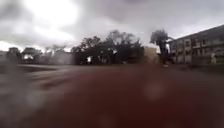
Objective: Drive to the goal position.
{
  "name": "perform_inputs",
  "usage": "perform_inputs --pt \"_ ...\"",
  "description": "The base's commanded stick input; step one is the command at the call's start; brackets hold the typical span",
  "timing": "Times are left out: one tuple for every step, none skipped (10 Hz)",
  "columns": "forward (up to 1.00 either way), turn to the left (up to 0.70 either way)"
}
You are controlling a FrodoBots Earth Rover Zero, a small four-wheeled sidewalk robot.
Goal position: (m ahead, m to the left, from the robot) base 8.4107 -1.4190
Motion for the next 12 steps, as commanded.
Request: perform_inputs --pt "0.45 0.00" --pt "0.45 0.00" --pt "0.45 0.00" --pt "0.45 0.00" --pt "0.45 0.00" --pt "0.45 0.00" --pt "0.45 0.00" --pt "0.45 0.00" --pt "0.45 0.00" --pt "0.45 0.00" --pt "0.45 0.00" --pt "0.45 0.00"
